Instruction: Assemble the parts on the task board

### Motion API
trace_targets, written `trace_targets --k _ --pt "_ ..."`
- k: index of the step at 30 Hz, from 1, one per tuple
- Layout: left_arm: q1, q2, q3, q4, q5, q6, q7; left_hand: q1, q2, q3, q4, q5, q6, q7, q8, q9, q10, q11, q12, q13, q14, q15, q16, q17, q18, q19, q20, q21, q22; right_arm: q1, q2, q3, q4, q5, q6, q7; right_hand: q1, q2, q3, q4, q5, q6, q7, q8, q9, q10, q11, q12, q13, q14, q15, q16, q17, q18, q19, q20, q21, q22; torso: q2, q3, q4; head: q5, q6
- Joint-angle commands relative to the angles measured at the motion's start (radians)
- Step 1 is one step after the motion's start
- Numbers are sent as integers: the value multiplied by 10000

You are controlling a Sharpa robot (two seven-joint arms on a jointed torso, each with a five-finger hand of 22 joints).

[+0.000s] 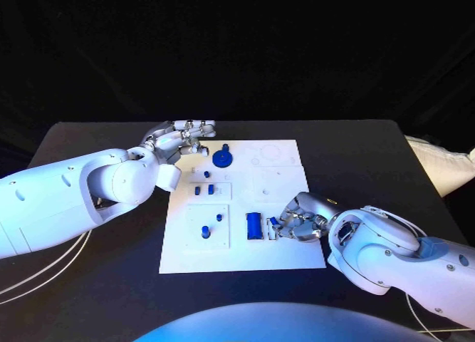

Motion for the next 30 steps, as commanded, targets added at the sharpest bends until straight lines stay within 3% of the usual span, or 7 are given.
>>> trace_targets --k 1,9,13,17,26,30 --pt "-3 20 7 31 -50 214 5 -15 54 -55 -20 43 -59 8 -22 -13 -50 -2 66 14 -84 -15 24 -17 95 -64 28 -63 -12 -9 99 -19 -49 314 210 -49 -141 14 -70 -3 77 47 -2 -37 15 75 21 -28 -6 654 21 62 730 -180 130 -57 19 1357 5 12 7 12 -24" --pt "-3 11 8 39 -51 224 -19 -13 55 -60 -28 43 -69 13 -21 -13 -68 4 77 16 -97 -12 18 -39 96 -67 31 -66 -15 -10 185 -33 -104 266 266 -45 -404 84 -253 18 157 101 -21 -19 69 53 10 -265 -150 658 15 76 751 -180 131 -61 19 1360 3 7 -5 22 -34" --pt "-3 11 8 43 -52 244 -40 -18 55 -63 -27 43 -72 16 -21 -13 -75 6 78 16 -104 -10 13 -51 95 -68 32 -68 -16 -10 222 -35 -112 229 319 -34 -757 77 -587 23 452 171 -52 9 135 47 -15 -544 -346 661 -3 91 777 -183 138 -77 24 1370 6 12 -2 7 -51" --pt "-3 11 8 42 -52 260 -59 -25 54 -68 -24 42 -77 19 -21 -14 -84 10 80 16 -112 -8 6 -67 95 -71 34 -70 -17 -10 256 -38 -126 177 386 -31 -965 116 -839 29 454 204 -70 20 180 61 -29 -673 -447 663 -17 102 795 -185 144 -90 28 1379 0 12 -2 3 -56" --pt "-3 5 8 58 -53 305 -77 -35 53 -74 -21 40 -87 24 -23 -15 -97 15 83 15 -125 -3 -4 -89 94 -75 37 -73 -19 -10 283 -44 -150 -24 449 -35 -1443 343 -1624 34 -752 216 -102 3 292 107 -50 -801 -581 659 -35 85 783 -182 137 -109 16 1372 1 7 2 -1 -68" --pt "-3 -2 8 58 -66 322 -96 -40 57 -77 -19 41 -94 27 -24 -15 -108 18 85 15 -137 0 -13 -107 93 -79 39 -76 -21 -11 269 -44 -117 -88 406 -25 -1447 366 -1690 31 -834 213 -104 -1 302 111 -50 -799 -584 657 -36 77 774 -179 130 -111 9 1363 -3 11 -3 4 -76"
